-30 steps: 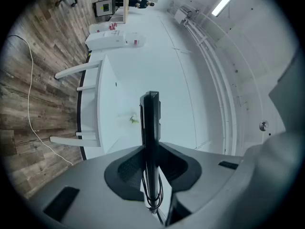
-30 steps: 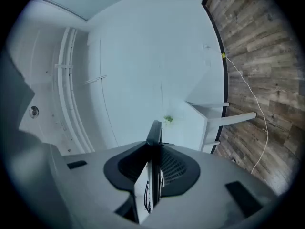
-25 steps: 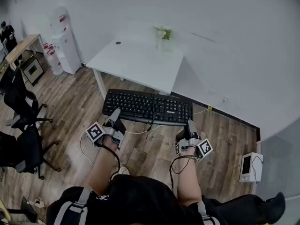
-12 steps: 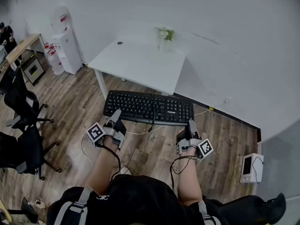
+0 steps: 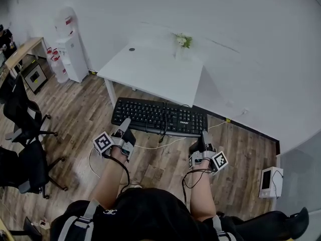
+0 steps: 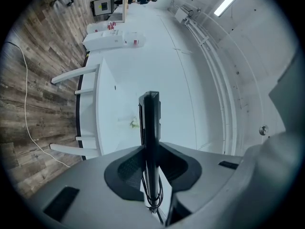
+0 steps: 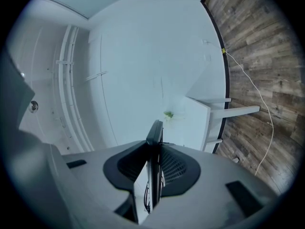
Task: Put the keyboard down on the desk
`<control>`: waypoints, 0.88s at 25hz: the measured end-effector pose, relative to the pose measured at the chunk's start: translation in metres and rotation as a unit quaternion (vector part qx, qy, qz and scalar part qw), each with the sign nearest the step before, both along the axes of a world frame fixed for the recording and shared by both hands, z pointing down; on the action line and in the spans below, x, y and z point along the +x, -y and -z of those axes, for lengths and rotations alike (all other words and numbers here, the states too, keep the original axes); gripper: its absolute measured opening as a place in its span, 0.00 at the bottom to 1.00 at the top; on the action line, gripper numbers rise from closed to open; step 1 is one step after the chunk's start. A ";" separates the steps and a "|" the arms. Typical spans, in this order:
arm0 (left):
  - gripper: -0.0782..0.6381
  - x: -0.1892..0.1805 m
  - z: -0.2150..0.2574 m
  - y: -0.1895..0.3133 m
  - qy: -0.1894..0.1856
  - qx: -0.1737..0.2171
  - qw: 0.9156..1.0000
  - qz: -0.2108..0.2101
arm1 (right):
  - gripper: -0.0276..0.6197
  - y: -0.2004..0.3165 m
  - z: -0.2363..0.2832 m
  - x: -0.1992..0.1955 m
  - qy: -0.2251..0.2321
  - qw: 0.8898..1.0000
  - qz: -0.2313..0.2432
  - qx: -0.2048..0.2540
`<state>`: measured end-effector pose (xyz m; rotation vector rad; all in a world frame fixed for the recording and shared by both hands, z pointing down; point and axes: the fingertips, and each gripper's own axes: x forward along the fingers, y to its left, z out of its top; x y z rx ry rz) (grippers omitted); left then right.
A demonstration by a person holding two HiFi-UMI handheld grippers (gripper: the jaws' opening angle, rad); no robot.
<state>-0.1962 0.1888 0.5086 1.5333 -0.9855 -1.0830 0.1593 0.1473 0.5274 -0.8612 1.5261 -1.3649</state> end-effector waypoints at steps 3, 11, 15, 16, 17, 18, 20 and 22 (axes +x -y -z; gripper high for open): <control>0.22 -0.017 -0.003 0.008 0.005 -0.001 1.000 -0.009 | 0.17 0.002 -0.001 -0.015 -0.004 1.000 -0.017 -0.001; 0.22 -0.046 0.000 0.048 0.004 -0.004 1.000 -0.029 | 0.17 0.025 -0.001 -0.045 -0.002 1.000 -0.028 -0.007; 0.22 -0.045 -0.005 0.056 0.005 -0.001 0.999 -0.040 | 0.17 0.029 -0.004 -0.043 -0.001 0.999 -0.037 0.000; 0.22 -0.044 -0.005 0.064 0.005 -0.001 0.999 -0.042 | 0.17 0.037 -0.004 -0.041 -0.001 0.999 -0.039 0.001; 0.22 -0.043 -0.004 0.072 0.005 -0.002 0.999 -0.043 | 0.17 0.044 -0.004 -0.041 0.000 0.999 -0.041 0.001; 0.22 -0.043 -0.005 0.077 0.006 -0.001 0.999 -0.044 | 0.17 0.049 -0.005 -0.041 0.001 0.999 -0.041 0.002; 0.22 -0.044 -0.008 0.079 0.005 0.002 0.999 -0.045 | 0.17 0.052 -0.009 -0.042 0.003 0.999 -0.040 0.005; 0.22 -0.046 -0.013 0.082 0.005 0.006 0.999 -0.044 | 0.17 0.055 -0.014 -0.043 0.004 0.999 -0.038 0.011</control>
